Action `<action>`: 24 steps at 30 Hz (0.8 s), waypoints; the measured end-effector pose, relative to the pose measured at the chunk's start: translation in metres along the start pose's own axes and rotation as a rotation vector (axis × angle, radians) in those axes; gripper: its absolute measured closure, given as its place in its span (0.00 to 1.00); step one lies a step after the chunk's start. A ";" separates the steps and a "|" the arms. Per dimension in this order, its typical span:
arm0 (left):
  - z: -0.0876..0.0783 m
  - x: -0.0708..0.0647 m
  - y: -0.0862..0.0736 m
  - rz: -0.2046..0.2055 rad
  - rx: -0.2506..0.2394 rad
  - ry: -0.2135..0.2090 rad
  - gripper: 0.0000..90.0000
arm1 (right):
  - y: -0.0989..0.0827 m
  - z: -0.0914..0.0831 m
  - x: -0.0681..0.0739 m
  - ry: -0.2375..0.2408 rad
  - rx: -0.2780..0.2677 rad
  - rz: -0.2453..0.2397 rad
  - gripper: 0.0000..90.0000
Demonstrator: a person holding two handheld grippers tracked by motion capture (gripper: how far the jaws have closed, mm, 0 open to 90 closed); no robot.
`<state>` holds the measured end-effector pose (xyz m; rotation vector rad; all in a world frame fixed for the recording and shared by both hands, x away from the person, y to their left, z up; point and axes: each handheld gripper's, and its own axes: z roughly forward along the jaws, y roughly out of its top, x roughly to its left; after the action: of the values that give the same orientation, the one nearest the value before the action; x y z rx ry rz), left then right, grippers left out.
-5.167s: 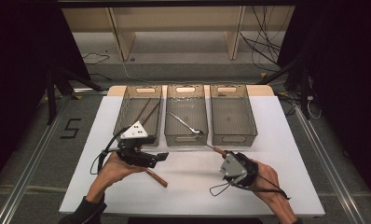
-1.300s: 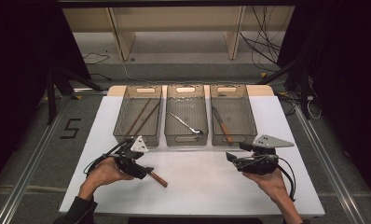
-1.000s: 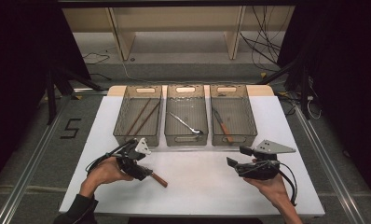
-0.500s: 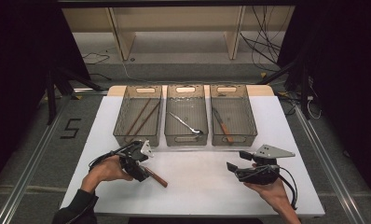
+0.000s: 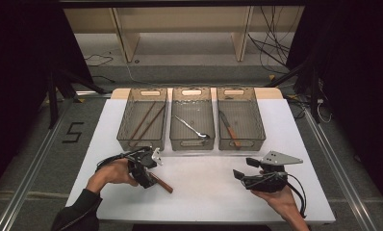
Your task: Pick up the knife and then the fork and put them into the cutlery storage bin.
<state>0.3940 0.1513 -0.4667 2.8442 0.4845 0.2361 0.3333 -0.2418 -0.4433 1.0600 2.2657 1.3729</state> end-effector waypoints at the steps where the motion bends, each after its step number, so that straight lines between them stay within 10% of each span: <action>1: 0.001 0.000 0.001 0.009 0.012 -0.013 0.36 | 0.000 0.000 0.000 0.001 0.000 0.002 0.34; 24: 0.000 -0.003 0.006 0.130 0.037 -0.114 0.73 | 0.000 0.000 -0.002 -0.011 0.007 0.020 0.35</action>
<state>0.3933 0.1446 -0.4654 2.9085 0.2839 0.0880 0.3344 -0.2437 -0.4438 1.0928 2.2602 1.3641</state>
